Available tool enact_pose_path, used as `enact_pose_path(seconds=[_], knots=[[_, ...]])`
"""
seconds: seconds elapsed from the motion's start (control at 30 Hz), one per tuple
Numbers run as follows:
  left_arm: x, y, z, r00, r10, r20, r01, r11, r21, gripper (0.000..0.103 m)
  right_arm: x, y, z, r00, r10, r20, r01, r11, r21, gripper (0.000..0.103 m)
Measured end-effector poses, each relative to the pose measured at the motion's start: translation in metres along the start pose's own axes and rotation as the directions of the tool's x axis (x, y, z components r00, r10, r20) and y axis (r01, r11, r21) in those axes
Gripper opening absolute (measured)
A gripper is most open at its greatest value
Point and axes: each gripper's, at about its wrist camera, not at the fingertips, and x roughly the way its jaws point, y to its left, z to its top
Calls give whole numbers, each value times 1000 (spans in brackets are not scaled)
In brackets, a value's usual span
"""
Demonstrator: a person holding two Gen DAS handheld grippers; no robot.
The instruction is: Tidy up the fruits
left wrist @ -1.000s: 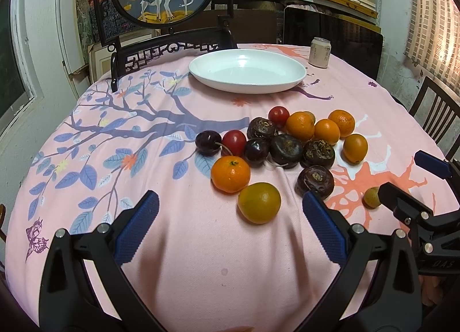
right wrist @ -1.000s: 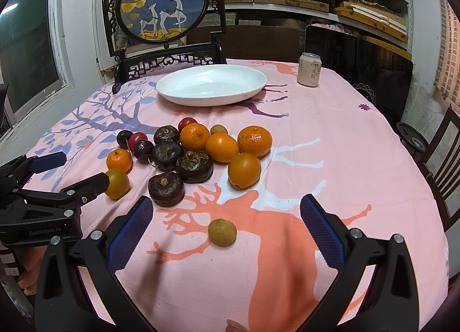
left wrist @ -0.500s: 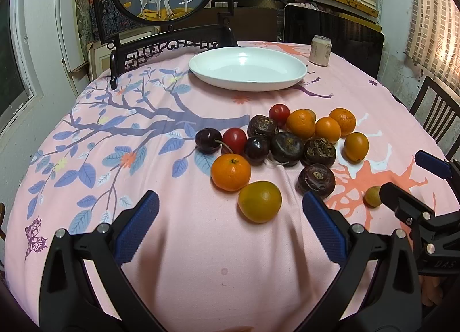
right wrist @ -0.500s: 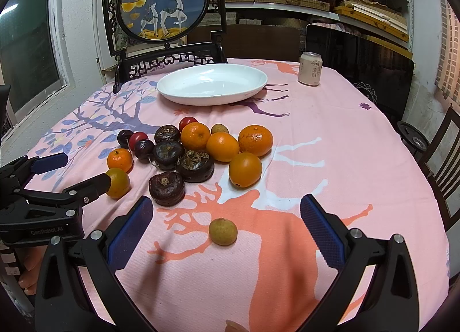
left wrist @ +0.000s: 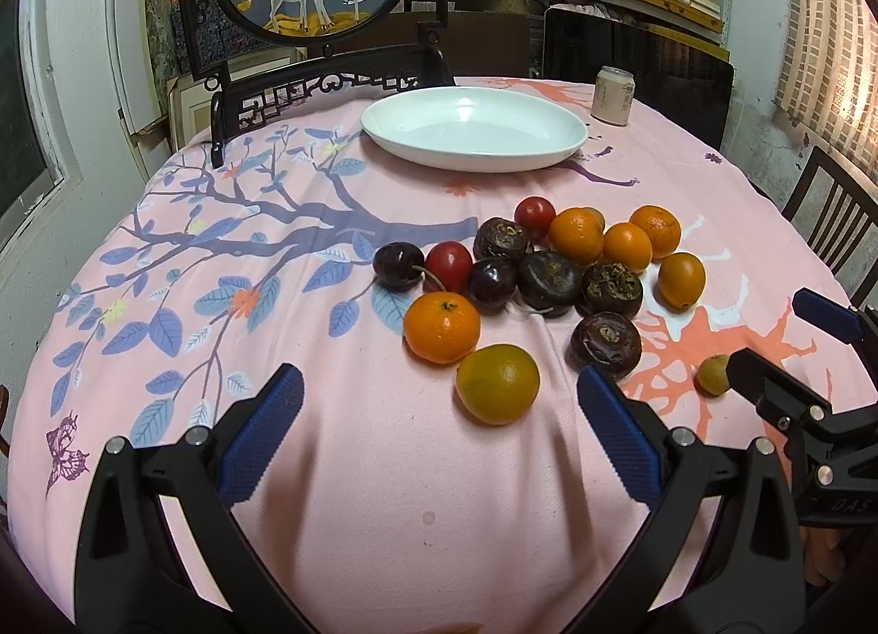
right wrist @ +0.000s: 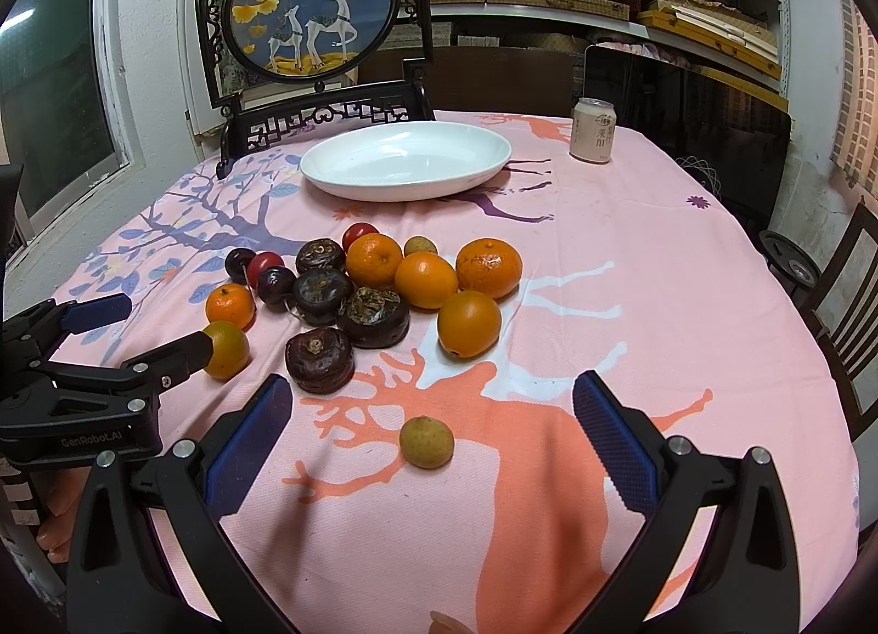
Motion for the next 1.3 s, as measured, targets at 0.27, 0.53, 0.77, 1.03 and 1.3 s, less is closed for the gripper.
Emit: enact_pose_path(seconds=[0.27,0.53,0.77,1.03,1.3], knots=[[0,-1,0,1000,0,-2,0,1000,-1,101,0,0,0,1000,1,0,-1,1000,0,102],[1,-1,-3,1000,0,-5,0,1000,-1,101,0,0,0,1000,1,0,-1,1000,1,102],[2,-1,-3,1000,-1,-7,1,1000,-2,101,1,-2,0,1000,1,0,-1,1000,1,102],[12,-2,-7,997,-12,-77,12,1000,4,101,7,11,-5,997,15,-80,-17,1000,-24,102],[38,-5,-8,968,-32,-248,44,998,44,101,34,-13,-14,956,108,-271,-99,994,48,102]])
